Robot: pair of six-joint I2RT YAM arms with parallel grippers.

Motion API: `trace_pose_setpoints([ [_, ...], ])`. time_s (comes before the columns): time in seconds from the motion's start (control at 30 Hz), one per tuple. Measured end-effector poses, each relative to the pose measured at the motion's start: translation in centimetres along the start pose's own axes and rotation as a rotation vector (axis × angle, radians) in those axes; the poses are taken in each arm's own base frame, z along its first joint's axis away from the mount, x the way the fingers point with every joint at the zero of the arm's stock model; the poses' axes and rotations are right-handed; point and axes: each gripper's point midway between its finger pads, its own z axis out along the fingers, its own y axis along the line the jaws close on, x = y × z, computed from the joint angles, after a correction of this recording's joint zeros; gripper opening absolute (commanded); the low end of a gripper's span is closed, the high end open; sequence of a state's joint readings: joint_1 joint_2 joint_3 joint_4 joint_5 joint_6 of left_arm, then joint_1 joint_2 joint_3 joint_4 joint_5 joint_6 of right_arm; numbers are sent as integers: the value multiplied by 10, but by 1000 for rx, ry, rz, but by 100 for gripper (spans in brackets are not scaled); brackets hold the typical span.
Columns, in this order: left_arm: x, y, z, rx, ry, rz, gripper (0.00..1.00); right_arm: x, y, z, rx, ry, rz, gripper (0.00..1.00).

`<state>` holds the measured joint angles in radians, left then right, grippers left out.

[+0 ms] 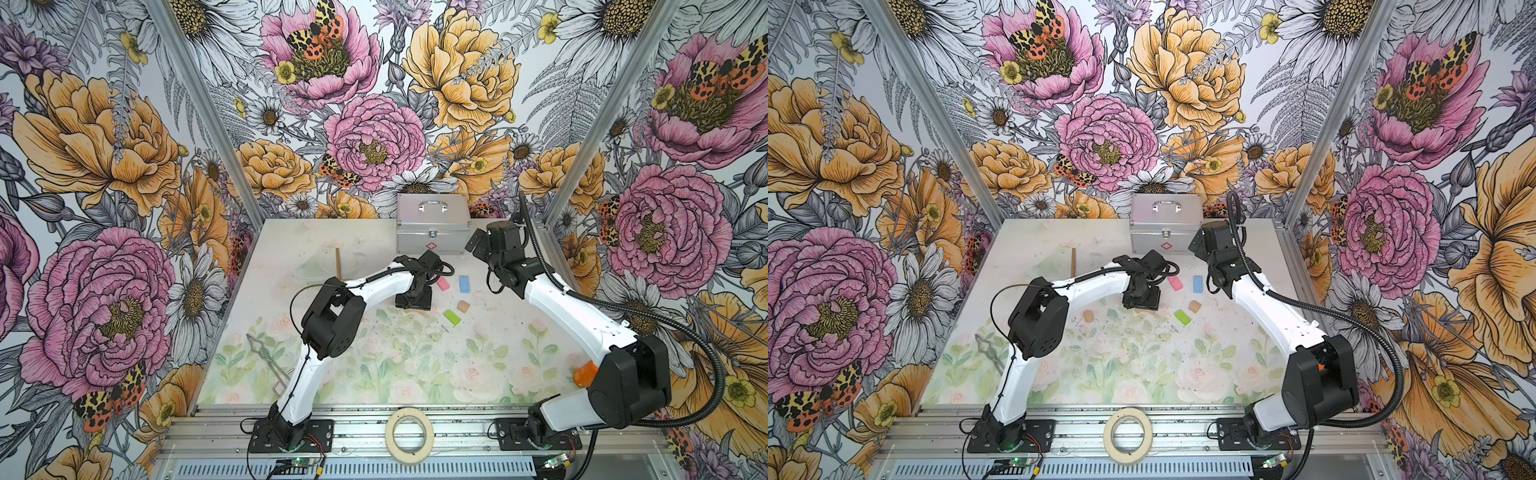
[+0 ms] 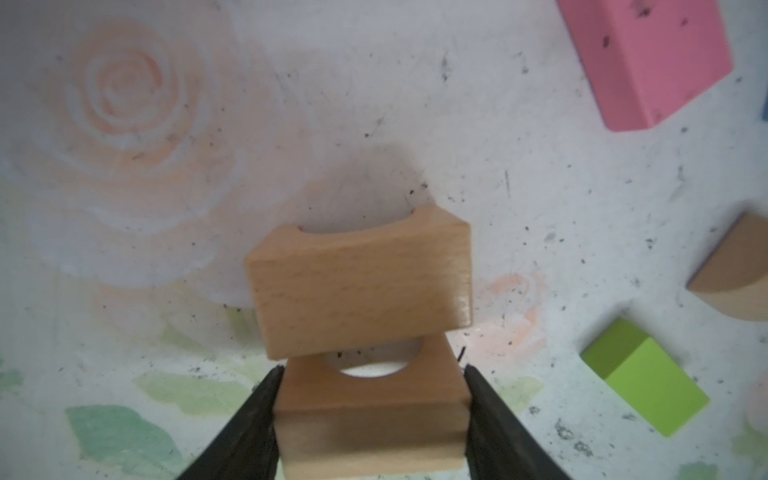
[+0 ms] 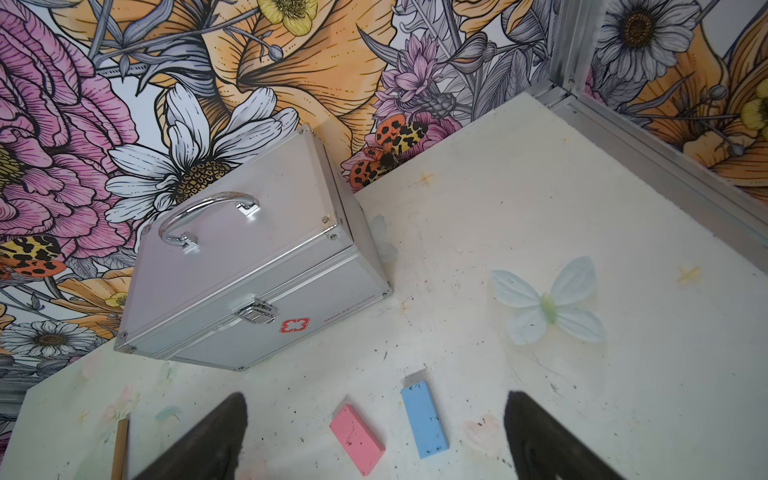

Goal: Build the wood block tower
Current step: 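Carry the arch block with the left gripper over the flat wooden block, then lower the held arch block onto the flat wooden block with the left gripper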

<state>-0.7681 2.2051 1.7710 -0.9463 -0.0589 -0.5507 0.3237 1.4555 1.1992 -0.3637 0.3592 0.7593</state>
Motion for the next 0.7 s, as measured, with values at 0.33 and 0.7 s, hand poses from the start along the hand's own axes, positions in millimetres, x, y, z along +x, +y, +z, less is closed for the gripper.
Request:
trace_pose_setpoints([
  [0.33, -3, -1, 1, 1, -3, -13, 62, -1, -2, 1, 1, 3, 6, 98],
  [0.7, -7, 1, 2, 1, -7, -45, 64, 1, -4, 2, 1, 10, 6, 98],
])
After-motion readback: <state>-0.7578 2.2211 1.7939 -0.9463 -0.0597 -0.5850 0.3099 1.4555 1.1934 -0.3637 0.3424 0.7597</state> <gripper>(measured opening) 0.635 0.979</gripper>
